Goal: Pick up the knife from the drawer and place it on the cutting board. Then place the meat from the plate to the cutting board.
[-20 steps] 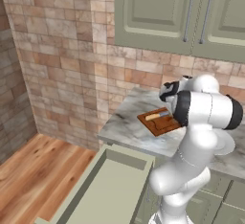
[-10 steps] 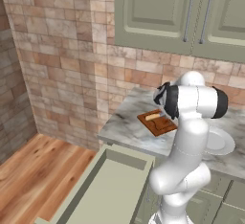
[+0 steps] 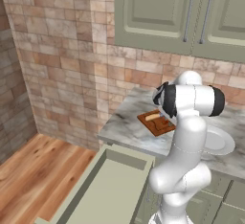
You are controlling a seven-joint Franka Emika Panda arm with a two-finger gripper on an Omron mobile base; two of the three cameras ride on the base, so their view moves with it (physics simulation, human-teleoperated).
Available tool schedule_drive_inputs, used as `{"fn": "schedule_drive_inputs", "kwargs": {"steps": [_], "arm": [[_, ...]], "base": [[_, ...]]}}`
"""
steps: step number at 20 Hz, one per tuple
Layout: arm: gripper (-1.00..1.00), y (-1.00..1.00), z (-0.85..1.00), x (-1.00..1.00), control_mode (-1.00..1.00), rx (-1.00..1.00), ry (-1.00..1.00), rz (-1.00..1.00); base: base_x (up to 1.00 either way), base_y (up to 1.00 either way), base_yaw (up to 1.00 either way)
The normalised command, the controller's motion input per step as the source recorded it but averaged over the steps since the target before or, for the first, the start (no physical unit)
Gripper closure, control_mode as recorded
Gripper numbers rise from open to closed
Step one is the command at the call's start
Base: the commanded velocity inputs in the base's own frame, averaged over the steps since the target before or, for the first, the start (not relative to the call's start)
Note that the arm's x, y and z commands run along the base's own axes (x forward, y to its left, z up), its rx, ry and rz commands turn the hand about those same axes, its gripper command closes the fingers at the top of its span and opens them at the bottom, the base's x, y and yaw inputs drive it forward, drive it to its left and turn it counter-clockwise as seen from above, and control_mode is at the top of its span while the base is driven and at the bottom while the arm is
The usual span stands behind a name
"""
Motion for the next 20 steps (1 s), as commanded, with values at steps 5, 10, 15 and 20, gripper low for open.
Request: {"fn": "schedule_drive_inputs", "kwargs": {"steps": [5,10,15,20], "arm": [[-1.00,0.00,-0.01,0.02,-1.00,0.00,0.00,0.00],[-1.00,0.00,0.00,0.00,-1.00,0.00,0.00,0.00],[-1.00,0.00,0.09,0.00,-1.00,0.00,0.00,0.00],[-1.00,0.00,0.47,-0.01,-1.00,0.00,0.00,0.00]], "base": [[0.00,0.00,0.00],[0.00,0.00,0.00],[0.00,0.00,0.00],[0.00,0.00,0.00]]}}
